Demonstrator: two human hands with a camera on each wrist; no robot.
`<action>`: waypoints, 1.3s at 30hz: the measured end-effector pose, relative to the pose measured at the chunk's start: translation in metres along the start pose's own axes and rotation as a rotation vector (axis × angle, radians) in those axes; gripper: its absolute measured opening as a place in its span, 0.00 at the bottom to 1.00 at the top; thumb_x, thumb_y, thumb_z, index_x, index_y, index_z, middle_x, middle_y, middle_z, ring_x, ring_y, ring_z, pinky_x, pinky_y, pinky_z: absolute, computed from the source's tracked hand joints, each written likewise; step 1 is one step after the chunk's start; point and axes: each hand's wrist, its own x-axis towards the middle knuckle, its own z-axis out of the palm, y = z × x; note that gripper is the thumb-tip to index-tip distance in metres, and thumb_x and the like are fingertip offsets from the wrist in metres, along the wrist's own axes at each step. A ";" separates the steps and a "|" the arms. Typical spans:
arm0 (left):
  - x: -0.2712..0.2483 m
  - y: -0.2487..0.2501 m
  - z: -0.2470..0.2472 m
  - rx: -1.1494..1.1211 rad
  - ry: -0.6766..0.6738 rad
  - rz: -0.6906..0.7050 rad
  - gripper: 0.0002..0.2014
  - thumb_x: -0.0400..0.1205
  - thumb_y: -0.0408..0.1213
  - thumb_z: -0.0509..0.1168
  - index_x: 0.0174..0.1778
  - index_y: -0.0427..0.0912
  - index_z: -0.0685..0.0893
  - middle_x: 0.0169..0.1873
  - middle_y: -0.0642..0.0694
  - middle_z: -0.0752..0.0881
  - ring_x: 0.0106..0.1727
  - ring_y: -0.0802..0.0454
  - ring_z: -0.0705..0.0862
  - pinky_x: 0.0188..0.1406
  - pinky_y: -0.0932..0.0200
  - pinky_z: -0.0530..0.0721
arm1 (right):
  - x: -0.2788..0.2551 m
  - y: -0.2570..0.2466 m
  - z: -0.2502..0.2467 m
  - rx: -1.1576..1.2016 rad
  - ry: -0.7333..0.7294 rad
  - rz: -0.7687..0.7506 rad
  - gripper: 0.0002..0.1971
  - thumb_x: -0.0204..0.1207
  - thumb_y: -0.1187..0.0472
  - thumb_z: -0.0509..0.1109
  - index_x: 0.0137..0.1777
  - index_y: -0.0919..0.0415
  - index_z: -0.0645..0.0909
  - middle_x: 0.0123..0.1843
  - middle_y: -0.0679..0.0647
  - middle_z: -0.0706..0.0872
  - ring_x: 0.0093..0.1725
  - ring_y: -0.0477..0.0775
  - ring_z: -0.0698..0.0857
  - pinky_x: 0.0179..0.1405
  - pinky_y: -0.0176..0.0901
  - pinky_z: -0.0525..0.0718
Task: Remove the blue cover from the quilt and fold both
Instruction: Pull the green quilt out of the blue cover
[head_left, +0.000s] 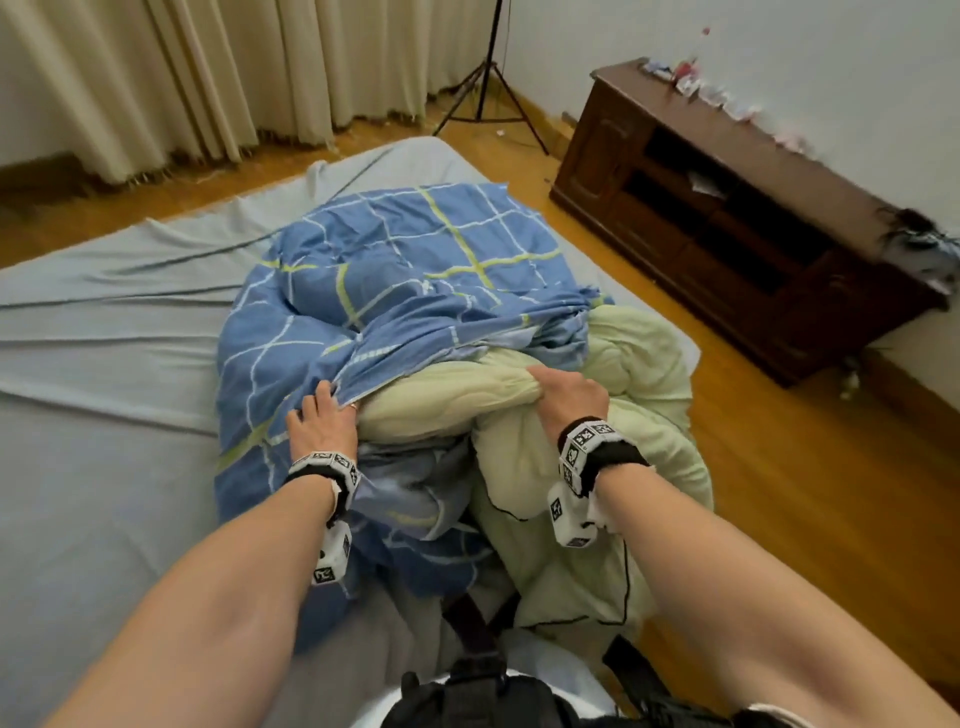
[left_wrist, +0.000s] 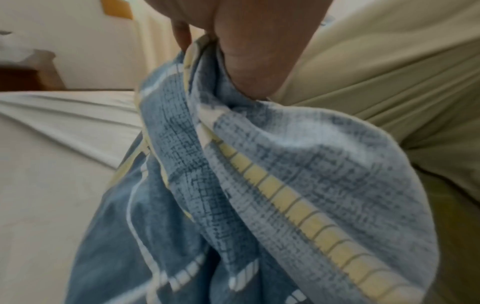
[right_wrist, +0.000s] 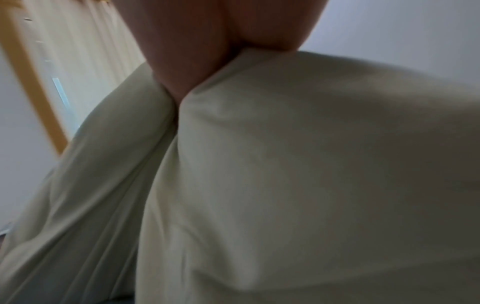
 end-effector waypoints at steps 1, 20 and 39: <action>-0.001 0.007 -0.005 -0.019 -0.023 0.011 0.17 0.83 0.38 0.62 0.69 0.50 0.81 0.76 0.44 0.62 0.72 0.41 0.67 0.71 0.43 0.70 | -0.003 0.009 -0.005 0.021 0.009 0.040 0.15 0.80 0.53 0.58 0.61 0.40 0.80 0.52 0.56 0.89 0.53 0.64 0.87 0.44 0.48 0.78; -0.023 0.024 0.002 -0.151 -0.230 0.024 0.18 0.82 0.40 0.63 0.69 0.50 0.77 0.85 0.46 0.36 0.77 0.37 0.65 0.72 0.35 0.69 | -0.043 0.065 0.001 0.272 0.084 0.337 0.17 0.79 0.54 0.57 0.63 0.38 0.80 0.57 0.55 0.88 0.55 0.65 0.85 0.52 0.52 0.82; -0.029 0.082 -0.048 -0.507 0.071 0.387 0.17 0.80 0.33 0.59 0.64 0.40 0.80 0.65 0.38 0.79 0.63 0.37 0.79 0.63 0.45 0.80 | -0.034 0.000 0.050 0.123 -0.017 0.147 0.45 0.63 0.48 0.78 0.80 0.46 0.61 0.75 0.53 0.73 0.72 0.59 0.73 0.73 0.55 0.70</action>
